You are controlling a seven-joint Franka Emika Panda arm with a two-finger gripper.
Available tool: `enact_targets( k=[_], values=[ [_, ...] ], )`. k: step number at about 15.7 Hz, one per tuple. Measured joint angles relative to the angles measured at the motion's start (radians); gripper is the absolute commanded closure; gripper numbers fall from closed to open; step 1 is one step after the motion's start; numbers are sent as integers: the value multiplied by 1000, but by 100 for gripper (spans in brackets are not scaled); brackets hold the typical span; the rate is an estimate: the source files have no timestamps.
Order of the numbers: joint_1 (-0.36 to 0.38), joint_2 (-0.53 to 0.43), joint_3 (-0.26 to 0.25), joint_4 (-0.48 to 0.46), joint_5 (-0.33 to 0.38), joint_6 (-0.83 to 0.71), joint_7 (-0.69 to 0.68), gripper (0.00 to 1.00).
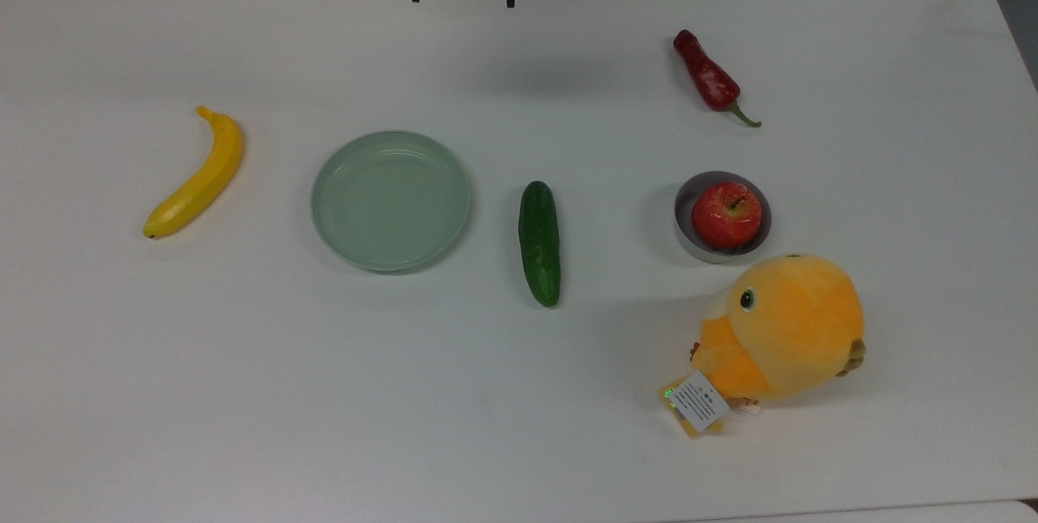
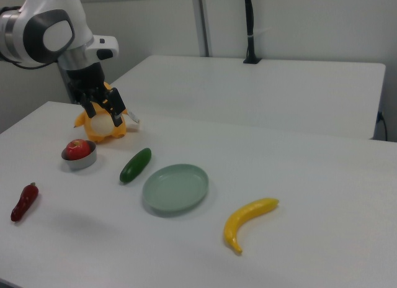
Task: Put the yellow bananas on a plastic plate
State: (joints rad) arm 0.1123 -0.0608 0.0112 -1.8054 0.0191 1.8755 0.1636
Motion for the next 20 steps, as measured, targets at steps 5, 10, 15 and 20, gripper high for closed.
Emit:
enact_targets(
  k=[5,10,15,20],
  values=[
    [0,-1,0,15,-2,-79,-36,0],
    [0,-1,0,16,-2,-80,-40,0],
    [0,-1,0,16,-2,-80,-41,0],
    [4,3,0,15,-2,-80,-43,0]
  ],
)
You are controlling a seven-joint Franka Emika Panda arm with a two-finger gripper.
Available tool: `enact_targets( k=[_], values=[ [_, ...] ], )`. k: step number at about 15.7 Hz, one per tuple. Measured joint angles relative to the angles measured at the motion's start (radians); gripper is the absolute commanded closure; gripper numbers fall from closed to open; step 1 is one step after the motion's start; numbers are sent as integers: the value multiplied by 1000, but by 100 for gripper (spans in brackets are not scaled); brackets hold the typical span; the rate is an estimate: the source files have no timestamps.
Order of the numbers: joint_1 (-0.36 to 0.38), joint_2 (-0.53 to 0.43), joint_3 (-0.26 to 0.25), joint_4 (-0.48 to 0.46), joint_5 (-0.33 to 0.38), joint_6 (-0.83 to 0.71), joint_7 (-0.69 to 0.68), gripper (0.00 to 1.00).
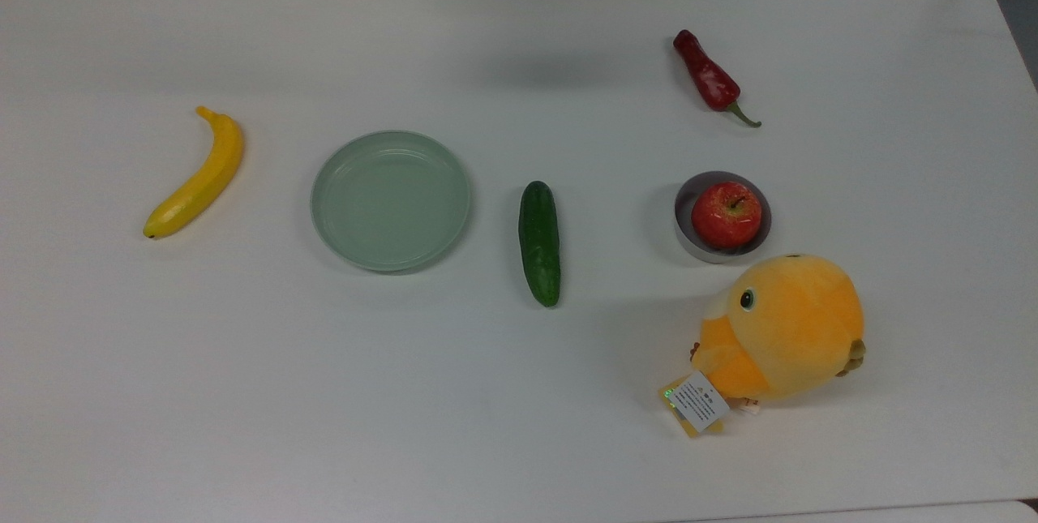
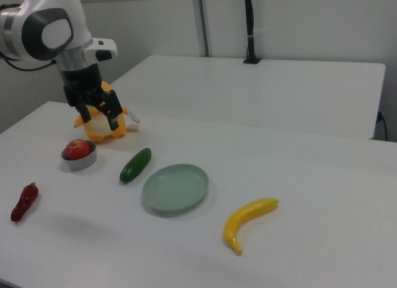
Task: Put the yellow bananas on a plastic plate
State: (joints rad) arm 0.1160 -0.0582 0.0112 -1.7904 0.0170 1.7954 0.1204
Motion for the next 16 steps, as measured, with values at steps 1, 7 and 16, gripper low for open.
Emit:
enact_targets(
  k=[1,7,16],
  values=[
    [1,1,0,0,0,4,0,0],
    [5,25,0,-10,0,86,0,0],
    [-17,40,-135,-49,-60,173,-29,0]
  ],
)
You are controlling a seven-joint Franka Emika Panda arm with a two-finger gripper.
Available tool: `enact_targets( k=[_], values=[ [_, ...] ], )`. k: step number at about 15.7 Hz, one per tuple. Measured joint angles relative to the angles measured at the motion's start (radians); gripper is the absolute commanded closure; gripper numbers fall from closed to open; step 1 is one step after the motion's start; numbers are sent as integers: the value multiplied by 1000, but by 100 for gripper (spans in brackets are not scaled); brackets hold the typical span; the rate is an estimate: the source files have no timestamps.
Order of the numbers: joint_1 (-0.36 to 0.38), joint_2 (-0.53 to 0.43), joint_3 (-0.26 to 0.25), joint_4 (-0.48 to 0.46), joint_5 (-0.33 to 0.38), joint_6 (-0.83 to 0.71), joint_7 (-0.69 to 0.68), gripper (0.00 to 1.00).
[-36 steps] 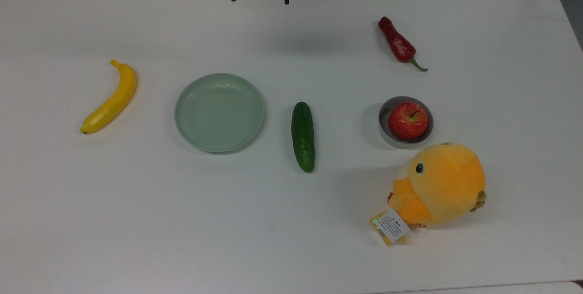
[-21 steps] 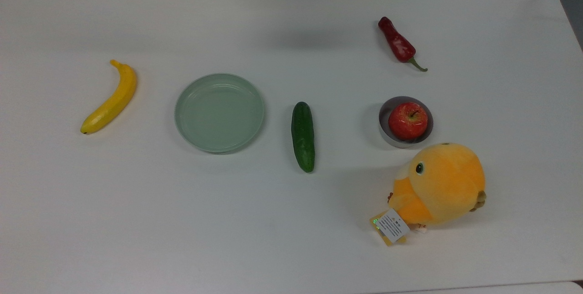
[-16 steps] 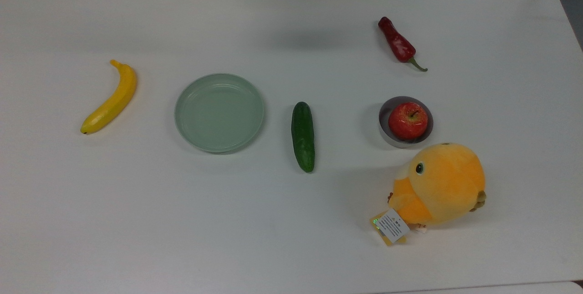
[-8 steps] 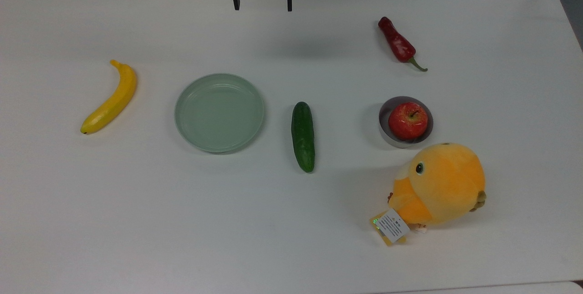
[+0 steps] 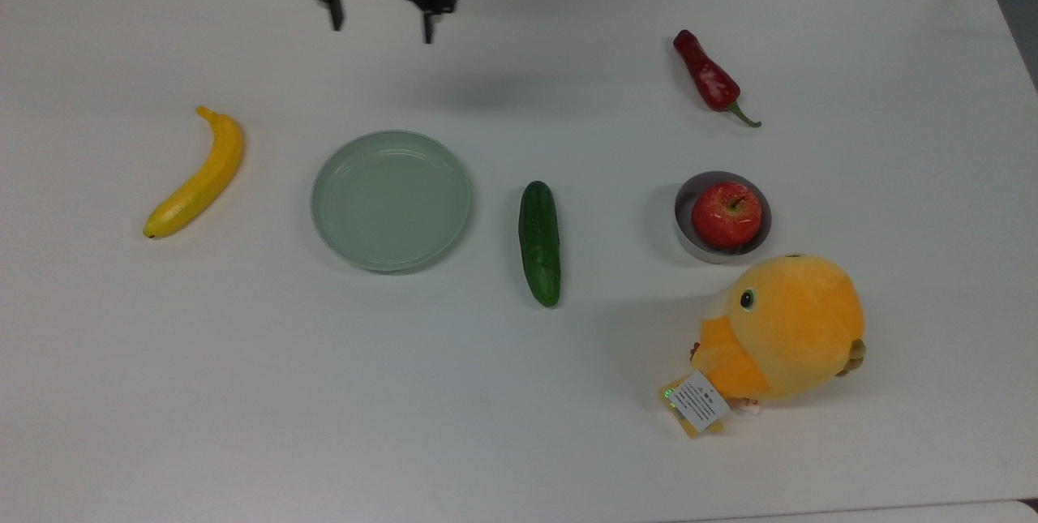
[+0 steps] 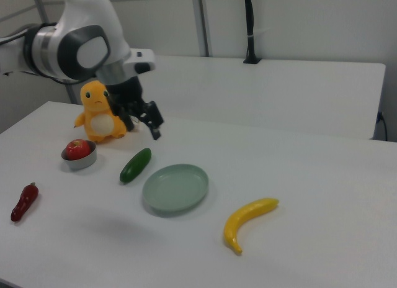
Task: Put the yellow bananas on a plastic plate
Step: 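Move the open gripper over the yellow banana and lower it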
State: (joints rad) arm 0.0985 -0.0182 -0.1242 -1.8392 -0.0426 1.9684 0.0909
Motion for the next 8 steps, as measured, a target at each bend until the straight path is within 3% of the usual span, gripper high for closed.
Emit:
enact_targets(
  k=[3,8],
  values=[
    [-46,26,-50,-9,-23,49,-50,0],
    [-157,136,-61,-12,-35,182,-82,0]
  ],
)
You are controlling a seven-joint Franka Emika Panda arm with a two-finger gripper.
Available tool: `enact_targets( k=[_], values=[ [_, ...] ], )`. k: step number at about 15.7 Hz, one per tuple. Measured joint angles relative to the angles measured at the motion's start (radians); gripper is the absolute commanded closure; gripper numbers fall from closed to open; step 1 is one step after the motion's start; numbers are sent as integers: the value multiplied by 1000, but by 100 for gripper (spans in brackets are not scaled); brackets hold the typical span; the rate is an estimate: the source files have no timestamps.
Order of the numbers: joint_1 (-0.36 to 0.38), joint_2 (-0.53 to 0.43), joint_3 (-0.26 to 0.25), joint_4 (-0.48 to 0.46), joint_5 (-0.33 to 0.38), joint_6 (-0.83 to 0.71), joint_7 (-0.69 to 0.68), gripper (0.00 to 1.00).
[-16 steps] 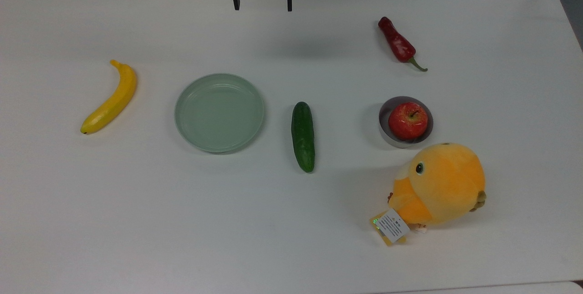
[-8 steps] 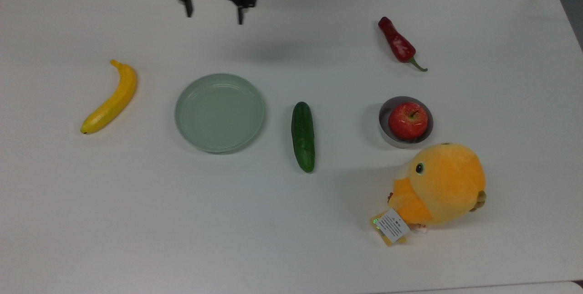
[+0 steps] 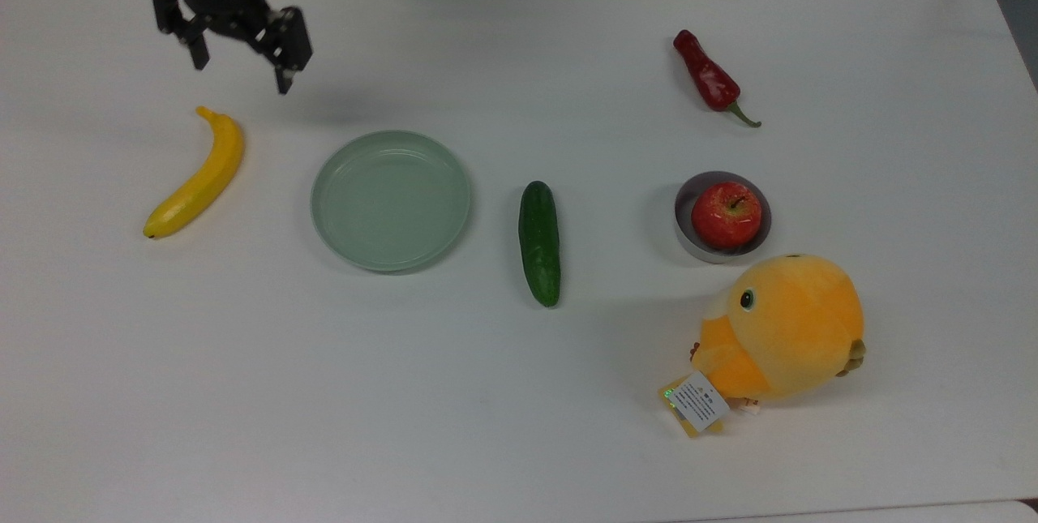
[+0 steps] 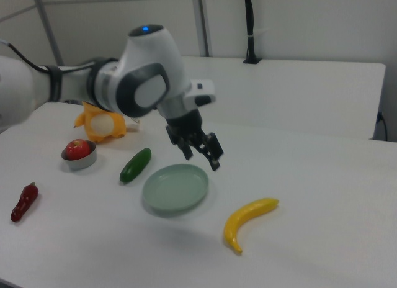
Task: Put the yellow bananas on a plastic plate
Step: 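Move the open gripper over the yellow banana and lower it, then close the gripper on the middle of the yellow banana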
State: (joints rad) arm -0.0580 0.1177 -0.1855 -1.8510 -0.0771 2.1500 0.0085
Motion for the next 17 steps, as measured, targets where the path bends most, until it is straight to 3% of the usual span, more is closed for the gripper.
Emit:
enact_targets(
  k=[6,17],
  values=[
    [-75,130,0,0,-38,86,0,0],
    [-98,300,0,44,-98,147,0,0]
  ],
)
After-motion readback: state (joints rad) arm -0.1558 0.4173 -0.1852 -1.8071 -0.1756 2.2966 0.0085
